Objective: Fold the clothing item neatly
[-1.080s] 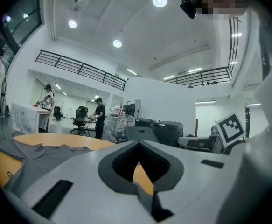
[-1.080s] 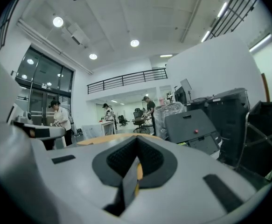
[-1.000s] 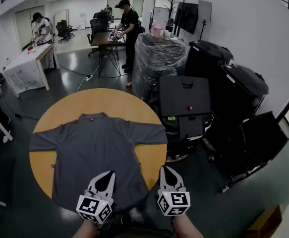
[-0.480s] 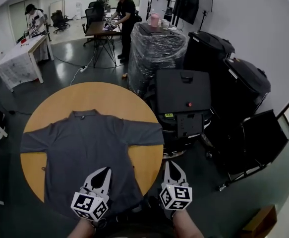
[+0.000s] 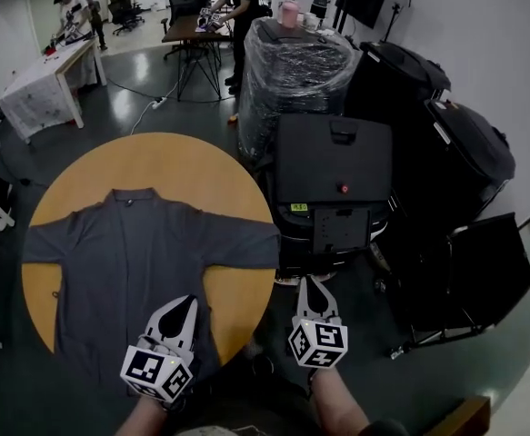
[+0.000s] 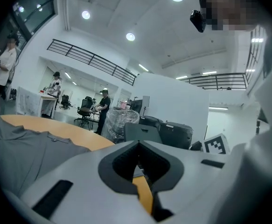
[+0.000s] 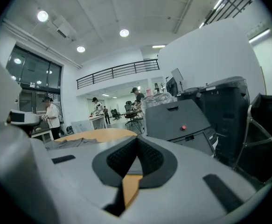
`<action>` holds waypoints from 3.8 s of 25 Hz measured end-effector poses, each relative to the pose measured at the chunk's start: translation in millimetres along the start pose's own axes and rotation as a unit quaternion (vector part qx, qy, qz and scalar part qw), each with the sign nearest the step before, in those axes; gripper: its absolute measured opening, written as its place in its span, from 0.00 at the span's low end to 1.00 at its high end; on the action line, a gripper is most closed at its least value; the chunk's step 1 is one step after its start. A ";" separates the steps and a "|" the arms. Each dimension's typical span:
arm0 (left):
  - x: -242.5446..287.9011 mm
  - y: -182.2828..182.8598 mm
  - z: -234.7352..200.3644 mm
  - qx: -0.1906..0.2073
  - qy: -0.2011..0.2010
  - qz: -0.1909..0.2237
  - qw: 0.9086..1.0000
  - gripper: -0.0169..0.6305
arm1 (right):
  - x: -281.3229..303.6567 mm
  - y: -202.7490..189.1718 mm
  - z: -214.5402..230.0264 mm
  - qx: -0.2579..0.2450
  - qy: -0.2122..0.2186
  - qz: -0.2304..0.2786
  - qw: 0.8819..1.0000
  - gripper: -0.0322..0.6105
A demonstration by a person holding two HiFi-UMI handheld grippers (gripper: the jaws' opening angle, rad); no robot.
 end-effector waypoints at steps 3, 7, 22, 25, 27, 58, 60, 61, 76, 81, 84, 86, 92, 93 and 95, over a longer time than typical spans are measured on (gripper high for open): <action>28.3 -5.0 12.9 0.023 0.005 -0.011 1.000 0.04 | 20.8 -7.7 16.0 0.002 0.016 -0.013 1.000 0.03; 64.7 -20.6 13.0 0.028 0.034 -0.024 0.999 0.04 | 47.6 -18.2 31.2 0.013 0.042 -0.016 0.999 0.03; 152.3 -94.5 -9.1 -0.003 0.099 -0.104 0.990 0.04 | 112.9 -107.1 47.1 -0.061 0.144 -0.105 0.982 0.06; 162.1 -104.0 -8.5 -0.005 0.098 -0.118 0.988 0.04 | 123.3 -129.0 46.2 -0.071 0.158 -0.134 0.976 0.09; 166.5 -107.5 -9.3 -0.002 0.099 -0.126 0.987 0.04 | 130.8 -142.9 44.4 -0.076 0.164 -0.152 0.972 0.13; 112.8 -95.8 -47.2 -0.015 0.082 -0.130 0.988 0.04 | 132.2 -103.6 37.6 -0.105 0.041 -0.101 0.989 0.05; 95.5 -88.5 -53.0 -0.014 0.079 -0.120 0.990 0.04 | 125.8 -84.2 26.8 -0.113 0.037 -0.082 0.990 0.05; 86.0 -85.0 -56.4 -0.013 0.078 -0.115 0.990 0.04 | 122.4 -74.8 20.6 -0.115 0.034 -0.072 0.990 0.05; -90.9 -36.7 -114.8 0.000 0.107 -0.041 0.993 0.04 | 45.5 -6.4 -121.6 -0.122 0.040 0.043 0.991 0.05; -132.6 -34.9 -130.0 0.005 0.125 -0.040 0.991 0.04 | 26.5 -14.9 -153.0 -0.117 0.043 0.044 0.991 0.05; -143.3 -34.1 -134.9 0.006 0.139 -0.035 0.990 0.04 | 25.7 -16.1 -157.6 -0.115 0.046 0.043 0.991 0.05; -145.7 -32.0 -137.4 0.008 0.153 -0.032 0.988 0.04 | 32.3 -12.7 -155.1 -0.107 0.042 0.045 0.992 0.05; -147.9 -19.9 -132.8 0.028 0.176 -0.038 0.983 0.04 | 56.1 -3.9 -139.1 -0.071 0.026 0.042 0.996 0.05; -148.0 -17.8 -133.5 0.029 0.183 -0.038 0.982 0.04 | 59.6 -2.8 -138.2 -0.069 0.029 0.043 0.996 0.05; -147.5 -13.6 -133.1 0.029 0.197 -0.035 0.979 0.04 | 66.5 -0.3 -137.5 -0.067 0.035 0.045 0.996 0.05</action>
Point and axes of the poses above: the fingertips, and each gripper's own axes: x forward along the fingers, z to its right, y out of its top, the point moved 9 cm from there along -x, backward along the fingers, and after that the axes turned 11 degrees about -y, right-handed, at the moved point
